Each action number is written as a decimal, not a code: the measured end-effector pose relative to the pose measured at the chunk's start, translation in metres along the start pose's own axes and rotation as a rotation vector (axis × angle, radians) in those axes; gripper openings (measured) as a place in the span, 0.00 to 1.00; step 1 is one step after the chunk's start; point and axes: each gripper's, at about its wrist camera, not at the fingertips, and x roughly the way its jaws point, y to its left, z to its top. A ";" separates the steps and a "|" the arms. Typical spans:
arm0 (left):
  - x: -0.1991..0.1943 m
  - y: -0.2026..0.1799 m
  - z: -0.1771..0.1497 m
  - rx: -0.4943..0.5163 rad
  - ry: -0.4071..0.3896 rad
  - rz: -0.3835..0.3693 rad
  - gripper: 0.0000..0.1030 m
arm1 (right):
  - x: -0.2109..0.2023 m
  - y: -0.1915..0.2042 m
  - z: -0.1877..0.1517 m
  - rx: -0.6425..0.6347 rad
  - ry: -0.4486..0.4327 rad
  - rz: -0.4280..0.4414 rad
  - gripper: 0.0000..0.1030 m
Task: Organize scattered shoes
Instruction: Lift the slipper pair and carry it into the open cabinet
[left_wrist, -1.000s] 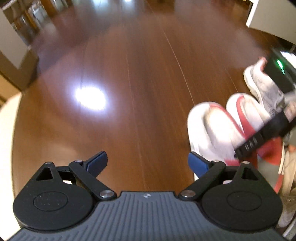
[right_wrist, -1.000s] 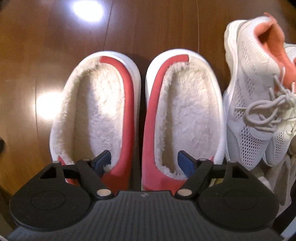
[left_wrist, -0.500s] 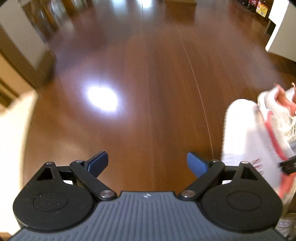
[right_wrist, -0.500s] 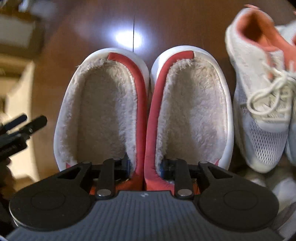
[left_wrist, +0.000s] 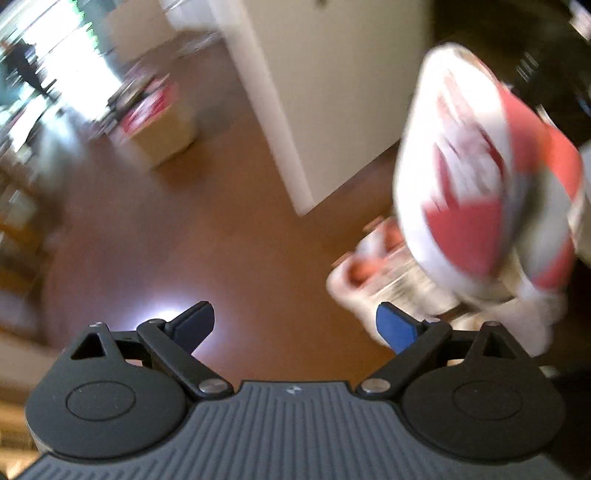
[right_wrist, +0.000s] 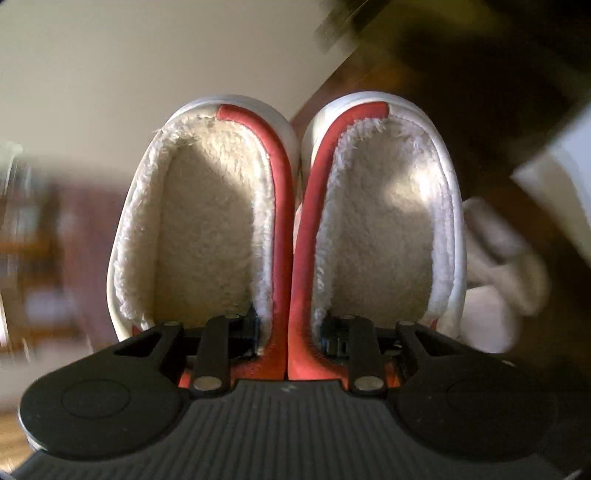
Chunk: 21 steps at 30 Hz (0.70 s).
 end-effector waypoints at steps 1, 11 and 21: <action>-0.008 -0.017 0.015 0.042 -0.037 -0.013 0.93 | -0.030 -0.005 0.014 0.038 -0.042 -0.017 0.24; 0.026 -0.152 0.117 0.371 -0.354 -0.157 0.93 | -0.168 -0.008 0.131 0.246 -0.338 -0.161 0.25; 0.118 -0.175 0.184 0.466 -0.404 -0.441 0.92 | -0.095 0.009 0.182 0.377 -0.391 -0.299 0.25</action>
